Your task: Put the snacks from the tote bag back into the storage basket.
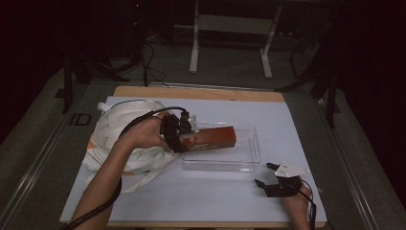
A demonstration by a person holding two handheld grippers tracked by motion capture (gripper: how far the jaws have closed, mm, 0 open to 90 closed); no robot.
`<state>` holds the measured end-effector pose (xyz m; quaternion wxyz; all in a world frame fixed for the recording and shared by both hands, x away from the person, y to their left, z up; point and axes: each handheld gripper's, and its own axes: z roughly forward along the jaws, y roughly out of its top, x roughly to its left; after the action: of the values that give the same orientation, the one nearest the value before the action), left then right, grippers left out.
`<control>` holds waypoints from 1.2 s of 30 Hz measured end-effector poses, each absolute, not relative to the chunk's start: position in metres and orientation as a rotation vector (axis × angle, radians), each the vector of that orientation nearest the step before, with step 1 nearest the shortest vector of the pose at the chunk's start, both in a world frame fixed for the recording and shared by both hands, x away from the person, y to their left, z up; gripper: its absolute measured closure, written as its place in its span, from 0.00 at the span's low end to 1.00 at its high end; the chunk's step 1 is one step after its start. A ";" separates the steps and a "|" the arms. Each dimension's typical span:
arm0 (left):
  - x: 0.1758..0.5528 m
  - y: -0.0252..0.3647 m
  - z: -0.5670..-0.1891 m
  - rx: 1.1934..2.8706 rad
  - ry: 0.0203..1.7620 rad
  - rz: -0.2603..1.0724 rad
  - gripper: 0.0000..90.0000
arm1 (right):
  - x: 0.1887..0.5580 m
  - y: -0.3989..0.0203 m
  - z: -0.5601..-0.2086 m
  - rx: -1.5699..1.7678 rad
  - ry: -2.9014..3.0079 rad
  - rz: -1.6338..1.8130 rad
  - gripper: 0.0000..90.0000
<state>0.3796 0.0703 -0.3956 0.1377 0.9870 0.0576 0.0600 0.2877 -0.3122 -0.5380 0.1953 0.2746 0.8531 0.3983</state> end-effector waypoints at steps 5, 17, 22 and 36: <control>0.379 0.067 -0.398 2.872 0.139 0.170 0.49 | 0.288 -0.312 -0.538 0.768 2.391 1.117 0.22; 0.377 0.058 -0.406 2.907 0.102 0.145 0.48 | 0.288 -0.312 -0.538 0.770 2.393 1.115 0.22; 0.377 0.053 -0.409 2.918 0.080 0.122 0.48 | 0.288 -0.312 -0.538 0.769 2.392 1.116 0.22; 0.381 0.044 -0.412 2.919 0.046 0.098 0.48 | 0.287 -0.311 -0.538 0.761 2.389 1.105 0.22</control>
<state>0.3808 0.0439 -0.4117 0.1100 0.9932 0.0157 0.0332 0.2869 -0.3114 -0.5381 0.1996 0.2723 0.8543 0.3952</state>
